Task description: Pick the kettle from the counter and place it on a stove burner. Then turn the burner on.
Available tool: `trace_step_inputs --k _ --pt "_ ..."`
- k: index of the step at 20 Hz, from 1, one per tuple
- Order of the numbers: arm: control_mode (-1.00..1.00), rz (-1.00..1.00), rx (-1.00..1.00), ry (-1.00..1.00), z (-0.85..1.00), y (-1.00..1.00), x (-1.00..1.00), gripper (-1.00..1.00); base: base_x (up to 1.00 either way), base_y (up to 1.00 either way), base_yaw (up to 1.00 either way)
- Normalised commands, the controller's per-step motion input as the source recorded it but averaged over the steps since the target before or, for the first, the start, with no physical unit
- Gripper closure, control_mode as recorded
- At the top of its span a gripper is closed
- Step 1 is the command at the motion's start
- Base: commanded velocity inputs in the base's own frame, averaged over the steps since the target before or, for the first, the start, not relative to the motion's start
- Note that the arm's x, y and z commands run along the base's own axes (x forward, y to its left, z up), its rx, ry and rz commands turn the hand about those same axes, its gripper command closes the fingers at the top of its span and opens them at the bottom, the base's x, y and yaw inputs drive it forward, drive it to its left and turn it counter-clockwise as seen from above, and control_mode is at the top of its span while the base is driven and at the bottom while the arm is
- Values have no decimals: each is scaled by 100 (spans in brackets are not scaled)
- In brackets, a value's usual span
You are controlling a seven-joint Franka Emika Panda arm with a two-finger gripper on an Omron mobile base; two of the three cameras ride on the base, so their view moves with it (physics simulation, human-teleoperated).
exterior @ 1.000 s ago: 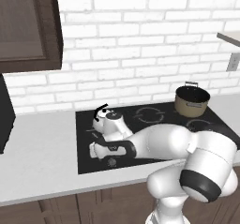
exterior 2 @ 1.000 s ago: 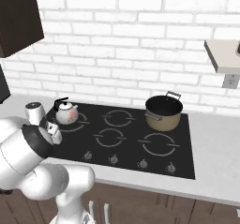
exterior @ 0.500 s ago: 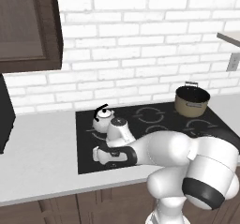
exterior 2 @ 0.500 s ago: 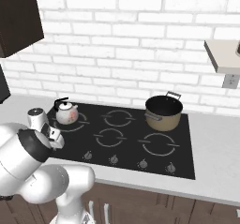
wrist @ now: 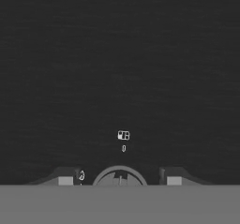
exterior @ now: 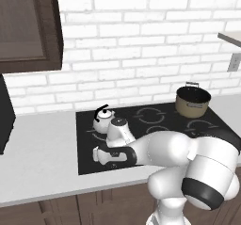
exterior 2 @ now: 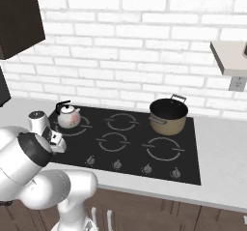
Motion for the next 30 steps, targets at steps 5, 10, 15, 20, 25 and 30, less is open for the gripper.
trace_step_inputs --k 5,10,15,20,25,30 --pt "-100 0 0 0 0 0 0 100 0 0 0" --pt "-100 12 0 -7 1 0 -6 100 0 0 0" --pt "-100 39 -6 -13 14 9 -6 100 0 0 0" --pt "-100 40 -7 -7 17 14 0 100 0 0 0" --pt "-100 32 -9 0 17 30 0 100 0 0 0" --pt "-100 16 -6 1 6 24 0 100 0 0 0"
